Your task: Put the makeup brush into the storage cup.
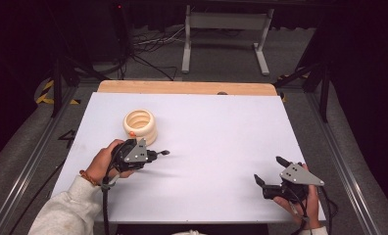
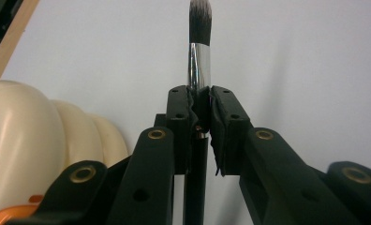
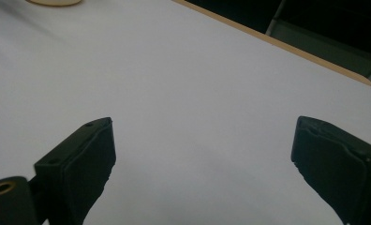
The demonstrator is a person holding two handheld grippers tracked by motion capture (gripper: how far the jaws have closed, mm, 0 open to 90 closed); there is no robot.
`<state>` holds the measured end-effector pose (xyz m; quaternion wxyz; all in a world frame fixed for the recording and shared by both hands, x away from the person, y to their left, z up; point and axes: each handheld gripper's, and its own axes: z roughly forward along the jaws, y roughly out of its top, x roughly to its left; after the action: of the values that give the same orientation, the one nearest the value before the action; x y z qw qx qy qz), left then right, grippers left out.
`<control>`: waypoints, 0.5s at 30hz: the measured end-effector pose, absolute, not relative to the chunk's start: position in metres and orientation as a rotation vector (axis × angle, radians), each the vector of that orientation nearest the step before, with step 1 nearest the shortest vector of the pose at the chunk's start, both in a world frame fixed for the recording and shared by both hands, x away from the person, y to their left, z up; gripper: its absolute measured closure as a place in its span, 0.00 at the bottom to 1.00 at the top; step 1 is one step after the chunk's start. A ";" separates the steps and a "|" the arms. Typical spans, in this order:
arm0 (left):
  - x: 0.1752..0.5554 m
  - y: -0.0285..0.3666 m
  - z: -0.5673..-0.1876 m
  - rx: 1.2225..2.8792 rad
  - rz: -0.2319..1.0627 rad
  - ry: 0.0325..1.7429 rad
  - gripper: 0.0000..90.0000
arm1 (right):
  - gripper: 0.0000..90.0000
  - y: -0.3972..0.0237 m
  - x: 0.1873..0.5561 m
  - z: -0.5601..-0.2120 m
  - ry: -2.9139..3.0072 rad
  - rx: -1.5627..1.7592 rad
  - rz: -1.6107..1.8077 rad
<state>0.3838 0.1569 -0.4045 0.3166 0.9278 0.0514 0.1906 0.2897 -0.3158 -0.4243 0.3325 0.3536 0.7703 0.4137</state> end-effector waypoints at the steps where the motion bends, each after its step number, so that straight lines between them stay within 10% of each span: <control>1: 0.384 0.157 -0.405 2.443 0.502 0.135 0.88 | 0.08 -0.316 0.290 -0.424 2.013 0.922 1.079; 15: 0.386 0.176 -0.406 2.299 0.449 0.251 0.88 | 0.09 -0.316 0.290 -0.424 2.009 0.925 1.079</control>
<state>0.3862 0.1756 -0.4064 0.3828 0.9015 0.0985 0.1760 0.2896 -0.3159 -0.4243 0.3340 0.3543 0.7695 0.4132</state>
